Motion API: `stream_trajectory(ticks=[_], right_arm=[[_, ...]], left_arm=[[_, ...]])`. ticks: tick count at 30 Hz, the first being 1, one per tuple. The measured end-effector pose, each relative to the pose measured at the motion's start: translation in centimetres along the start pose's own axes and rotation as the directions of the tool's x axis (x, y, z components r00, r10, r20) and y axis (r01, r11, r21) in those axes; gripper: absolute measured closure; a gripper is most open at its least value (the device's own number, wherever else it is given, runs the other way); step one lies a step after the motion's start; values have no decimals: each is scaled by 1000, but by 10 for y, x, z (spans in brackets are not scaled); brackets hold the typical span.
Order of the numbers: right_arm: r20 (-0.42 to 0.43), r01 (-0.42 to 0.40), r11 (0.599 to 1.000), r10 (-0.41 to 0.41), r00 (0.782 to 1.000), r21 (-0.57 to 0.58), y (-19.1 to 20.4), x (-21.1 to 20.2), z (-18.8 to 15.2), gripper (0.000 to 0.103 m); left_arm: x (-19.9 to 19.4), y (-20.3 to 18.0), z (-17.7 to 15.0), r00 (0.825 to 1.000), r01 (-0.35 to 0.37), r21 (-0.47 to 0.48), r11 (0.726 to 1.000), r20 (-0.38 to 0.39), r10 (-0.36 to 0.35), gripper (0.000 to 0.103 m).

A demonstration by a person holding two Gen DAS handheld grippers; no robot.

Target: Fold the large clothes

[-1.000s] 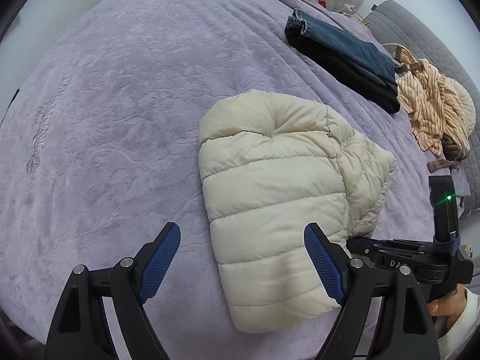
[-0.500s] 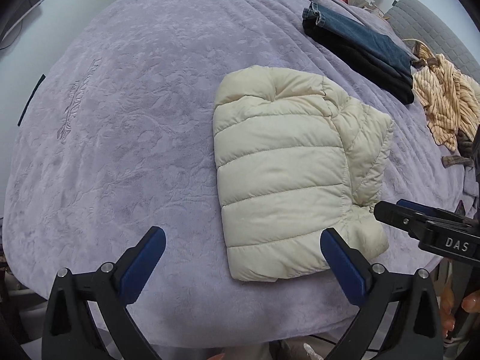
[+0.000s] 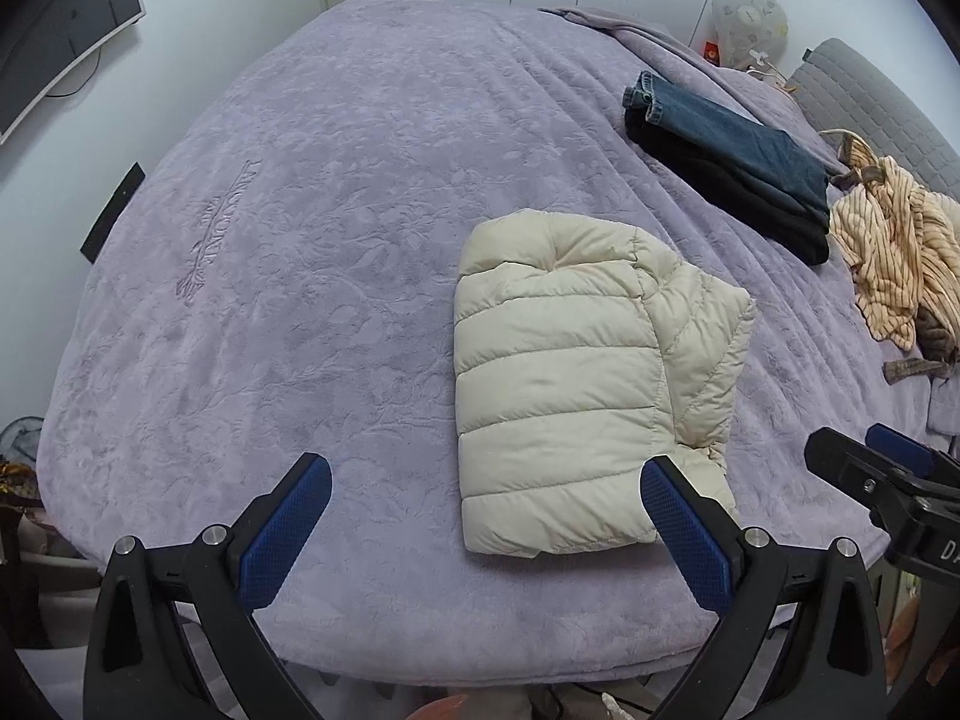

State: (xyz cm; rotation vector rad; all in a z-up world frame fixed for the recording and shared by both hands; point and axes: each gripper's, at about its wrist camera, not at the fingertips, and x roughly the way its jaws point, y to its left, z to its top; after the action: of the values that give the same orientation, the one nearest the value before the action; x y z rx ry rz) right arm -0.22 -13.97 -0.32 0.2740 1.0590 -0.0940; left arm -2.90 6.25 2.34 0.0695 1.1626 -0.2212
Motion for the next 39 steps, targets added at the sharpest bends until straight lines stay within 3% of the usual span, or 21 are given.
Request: stream_trajectory(ticks=[8, 21, 39], right_arm=[[24, 66, 998, -65, 998, -14, 12, -23, -11, 0], [32, 103, 995, -103, 994, -8, 15, -32, -14, 0], [26, 118, 993, -118, 993, -15, 17, -33, -15, 0]], left_arm=[[-17, 2, -8, 999, -35, -7, 999, 10, 35, 0], [-33, 3, -15, 997, -74, 16, 997, 31, 73, 0], [-36, 7, -11, 997, -73, 7, 997, 29, 72, 0]])
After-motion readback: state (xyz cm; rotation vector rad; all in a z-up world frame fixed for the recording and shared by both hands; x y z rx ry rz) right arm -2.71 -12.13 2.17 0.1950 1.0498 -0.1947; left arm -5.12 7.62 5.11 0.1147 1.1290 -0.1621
